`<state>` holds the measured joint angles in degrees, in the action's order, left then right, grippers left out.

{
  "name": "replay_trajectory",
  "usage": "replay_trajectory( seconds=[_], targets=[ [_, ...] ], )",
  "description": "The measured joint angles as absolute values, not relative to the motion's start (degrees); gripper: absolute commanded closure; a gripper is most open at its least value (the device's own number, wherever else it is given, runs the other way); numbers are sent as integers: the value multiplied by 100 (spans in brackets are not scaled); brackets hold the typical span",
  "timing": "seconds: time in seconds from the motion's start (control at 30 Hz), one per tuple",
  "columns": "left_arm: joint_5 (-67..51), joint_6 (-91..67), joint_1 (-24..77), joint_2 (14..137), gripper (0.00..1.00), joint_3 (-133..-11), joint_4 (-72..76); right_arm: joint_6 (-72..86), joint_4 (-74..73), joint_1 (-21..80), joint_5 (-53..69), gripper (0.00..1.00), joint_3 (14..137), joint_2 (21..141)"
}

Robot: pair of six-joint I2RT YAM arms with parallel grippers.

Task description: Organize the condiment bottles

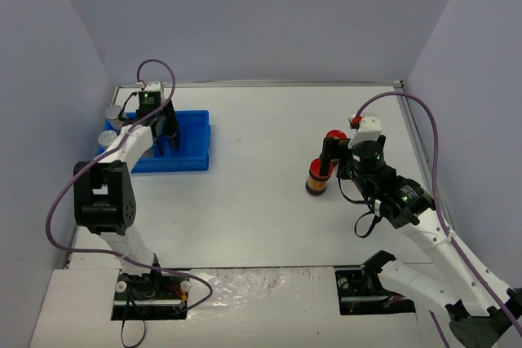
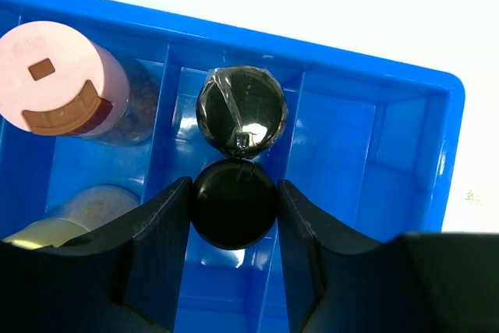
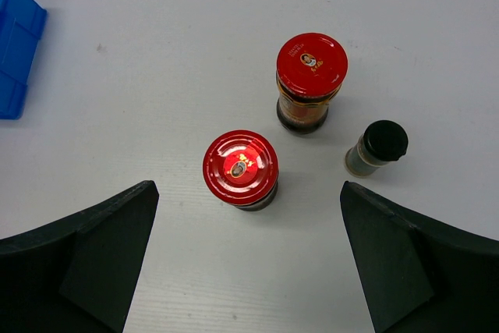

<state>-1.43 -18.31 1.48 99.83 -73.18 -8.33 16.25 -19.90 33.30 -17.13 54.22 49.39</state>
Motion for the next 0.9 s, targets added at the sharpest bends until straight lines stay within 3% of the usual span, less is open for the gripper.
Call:
replay_trajectory(
  seconds=[0.27, 0.53, 0.67, 0.9],
  targets=[
    [-132, -1830, 148, 9983, 69, -7271, -740, 1641, -1990, 3330, -1712, 0, 5422, 4932],
    [-118, -1888, 148, 9967, 32, -7111, -706, 1645, -1990, 3330, -1734, 0, 5422, 4905],
    [-109, -1942, 148, 9946, 20, -6958, -828, 1645, -1989, 3330, -1809, 0, 5422, 4887],
    [-108, -2001, 148, 9718, 8, -6954, -1126, 1747, -1992, 3330, -2096, 0, 5422, 4851]
  ],
)
